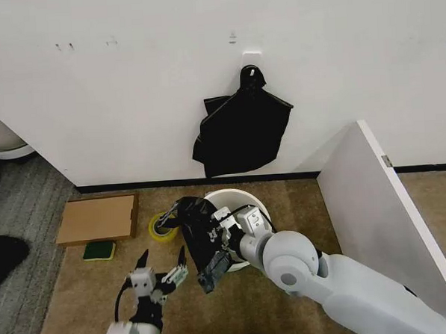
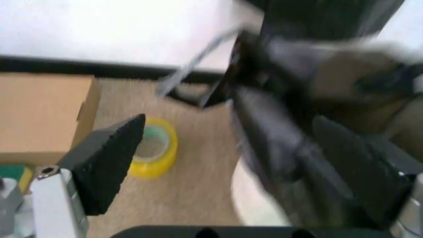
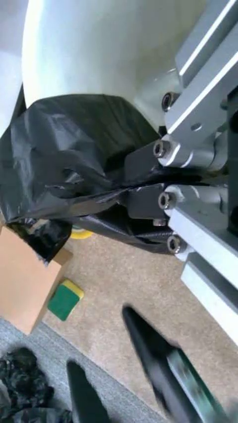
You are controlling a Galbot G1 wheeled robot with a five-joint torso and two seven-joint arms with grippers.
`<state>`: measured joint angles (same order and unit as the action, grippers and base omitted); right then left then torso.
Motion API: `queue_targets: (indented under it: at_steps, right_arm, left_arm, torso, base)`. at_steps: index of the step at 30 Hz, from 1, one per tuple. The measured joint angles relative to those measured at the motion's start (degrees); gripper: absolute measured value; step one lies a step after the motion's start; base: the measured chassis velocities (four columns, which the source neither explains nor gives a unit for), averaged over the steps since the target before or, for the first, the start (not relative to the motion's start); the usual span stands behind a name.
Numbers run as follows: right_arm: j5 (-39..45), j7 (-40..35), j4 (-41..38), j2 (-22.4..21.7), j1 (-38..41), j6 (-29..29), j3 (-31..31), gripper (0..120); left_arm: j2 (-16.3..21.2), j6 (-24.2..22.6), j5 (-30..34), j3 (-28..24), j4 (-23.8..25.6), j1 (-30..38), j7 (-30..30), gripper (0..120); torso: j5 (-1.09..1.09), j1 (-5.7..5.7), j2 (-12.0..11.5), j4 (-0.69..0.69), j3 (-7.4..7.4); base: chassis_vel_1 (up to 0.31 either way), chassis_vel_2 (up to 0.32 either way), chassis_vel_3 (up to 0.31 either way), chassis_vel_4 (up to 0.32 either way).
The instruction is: Place the garbage bag over the trash bin.
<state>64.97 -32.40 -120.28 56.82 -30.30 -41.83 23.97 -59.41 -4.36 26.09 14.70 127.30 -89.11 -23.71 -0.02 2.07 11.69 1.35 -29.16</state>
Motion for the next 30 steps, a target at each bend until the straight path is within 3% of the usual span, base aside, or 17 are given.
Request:
queue_targets:
  at_steps: [5, 15, 25, 30]
  right_arm:
    - [0.4, -0.5, 0.0, 0.0, -0.1, 0.0, -0.1, 0]
    - [3.0, -0.3, 0.3, 1.0, -0.6, 0.0, -0.6, 0]
    - [3.1, -0.2, 0.4, 1.4, -0.5, 0.0, -0.2, 0]
    - [3.1, -0.3, 0.3, 1.3, -0.5, 0.0, -0.1, 0]
  left_arm:
    - [4.5, -4.2, 6.4, -1.0, -1.0, 4.3, -0.7, 97]
    - [6.3, -7.1, 8.0, -4.2, -0.6, 8.5, -0.1, 97]
    - [5.2, -11.0, 9.0, -7.9, -1.4, 11.2, -3.1, 95]
    - [4.3, -14.7, 12.9, -10.4, -2.0, 15.4, -6.0, 94]
  torso:
    - [0.01, 0.00, 0.0, -0.03, 0.00]
    - [0.03, 0.00, 0.0, -0.04, 0.00]
    - [0.02, 0.00, 0.0, -0.04, 0.00]
    - [0.02, 0.00, 0.0, -0.03, 0.00]
  base:
    - [0.000, 0.000, 0.000, 0.000]
    - [0.000, 0.000, 0.000, 0.000]
    - [0.000, 0.000, 0.000, 0.000]
    - [0.000, 0.000, 0.000, 0.000]
